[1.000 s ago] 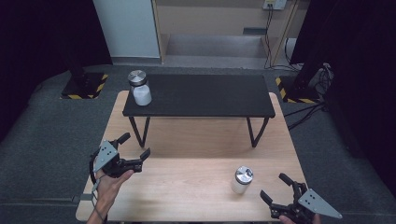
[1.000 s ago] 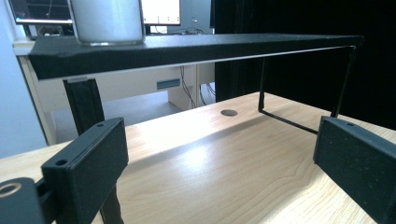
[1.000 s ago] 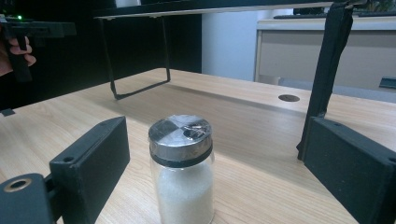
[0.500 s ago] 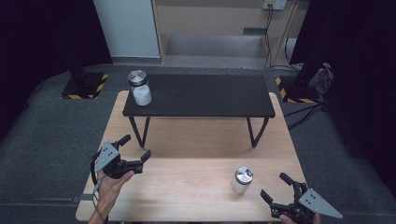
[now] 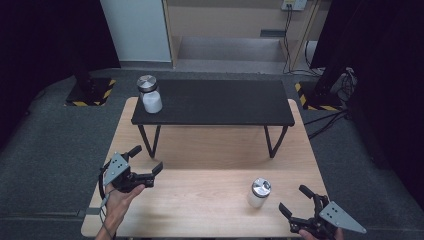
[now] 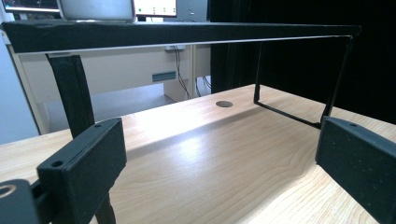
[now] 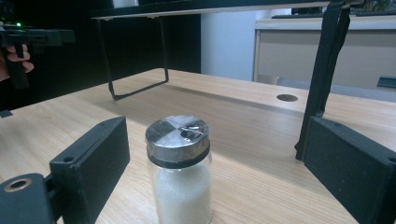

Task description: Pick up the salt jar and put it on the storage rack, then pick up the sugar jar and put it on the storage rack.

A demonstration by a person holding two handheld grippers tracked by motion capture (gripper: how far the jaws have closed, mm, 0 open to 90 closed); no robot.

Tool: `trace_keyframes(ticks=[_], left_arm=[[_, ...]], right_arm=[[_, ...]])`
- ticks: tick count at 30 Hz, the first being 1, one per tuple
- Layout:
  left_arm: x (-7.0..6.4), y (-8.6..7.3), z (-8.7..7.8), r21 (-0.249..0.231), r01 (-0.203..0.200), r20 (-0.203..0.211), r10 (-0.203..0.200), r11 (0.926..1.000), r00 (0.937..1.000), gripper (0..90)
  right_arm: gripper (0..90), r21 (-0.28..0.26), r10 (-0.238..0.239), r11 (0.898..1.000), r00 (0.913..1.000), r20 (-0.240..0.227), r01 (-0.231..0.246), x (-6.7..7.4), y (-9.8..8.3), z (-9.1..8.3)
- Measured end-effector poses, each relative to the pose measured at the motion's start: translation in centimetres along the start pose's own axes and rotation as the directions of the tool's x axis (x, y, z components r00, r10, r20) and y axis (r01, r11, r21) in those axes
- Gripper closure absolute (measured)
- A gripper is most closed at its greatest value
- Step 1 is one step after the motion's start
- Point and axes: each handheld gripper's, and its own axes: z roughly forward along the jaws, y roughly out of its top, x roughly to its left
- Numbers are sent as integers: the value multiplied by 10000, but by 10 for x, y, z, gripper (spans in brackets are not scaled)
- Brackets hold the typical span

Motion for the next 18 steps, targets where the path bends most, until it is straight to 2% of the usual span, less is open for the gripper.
trace_keyframes(ticks=[10,18], left_arm=[[1,-1,0,52,-3,-47,3,10000,10000,9],[1,-2,-3,-29,165,-137,-166,9999,9998,9]], right_arm=[[74,55,2,10000,9999,-105,-2,-1,1,1],[70,-111,-12,9999,9999,-165,11,-1,2,-2]])
